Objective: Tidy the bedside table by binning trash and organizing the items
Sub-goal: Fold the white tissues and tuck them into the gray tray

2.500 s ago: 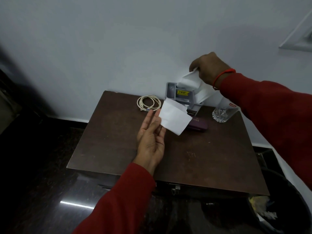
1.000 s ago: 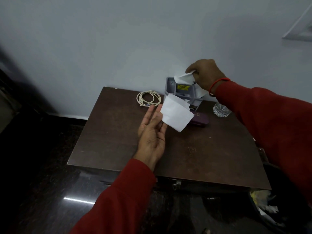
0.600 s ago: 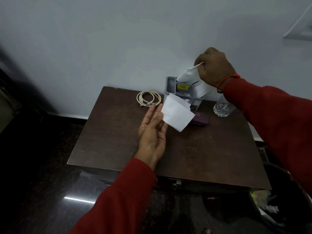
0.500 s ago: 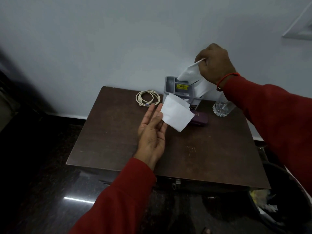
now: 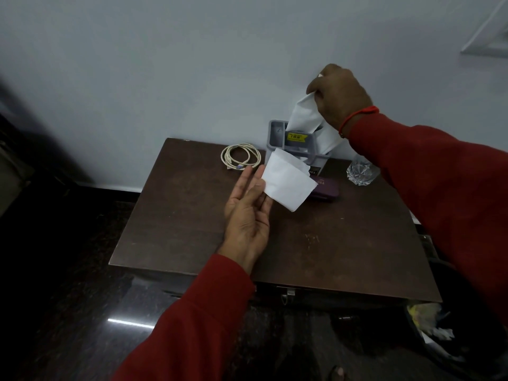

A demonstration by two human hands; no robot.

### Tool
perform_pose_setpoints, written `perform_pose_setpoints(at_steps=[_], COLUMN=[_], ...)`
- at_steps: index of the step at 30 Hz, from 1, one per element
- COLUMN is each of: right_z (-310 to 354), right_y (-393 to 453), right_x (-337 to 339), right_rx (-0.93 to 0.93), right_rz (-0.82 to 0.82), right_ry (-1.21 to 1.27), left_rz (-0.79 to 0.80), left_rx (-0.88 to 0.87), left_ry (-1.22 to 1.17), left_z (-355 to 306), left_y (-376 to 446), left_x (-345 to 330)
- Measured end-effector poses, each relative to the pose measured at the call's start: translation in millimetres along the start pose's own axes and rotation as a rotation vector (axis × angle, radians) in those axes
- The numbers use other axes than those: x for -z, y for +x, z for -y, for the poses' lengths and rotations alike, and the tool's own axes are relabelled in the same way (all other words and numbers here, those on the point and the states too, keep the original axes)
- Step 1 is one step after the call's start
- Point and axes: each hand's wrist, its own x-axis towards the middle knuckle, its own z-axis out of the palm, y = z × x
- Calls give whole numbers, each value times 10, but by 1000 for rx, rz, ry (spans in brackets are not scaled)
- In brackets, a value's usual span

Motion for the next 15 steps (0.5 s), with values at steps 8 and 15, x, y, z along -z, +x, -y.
perform_pose_setpoints(at_steps=[8,15], right_z=[36,114], right_y=[-36,-6], right_x=[-44,-99], right_rx=[-16,12], right_rz=[-19,86], right_ry=[-81,2], left_rz=[-9,-16], left_rx=[-5,-15], left_ry=[0,-9], left_z=[-23,-39], left_y=[-10,-19], left_x=[9,9])
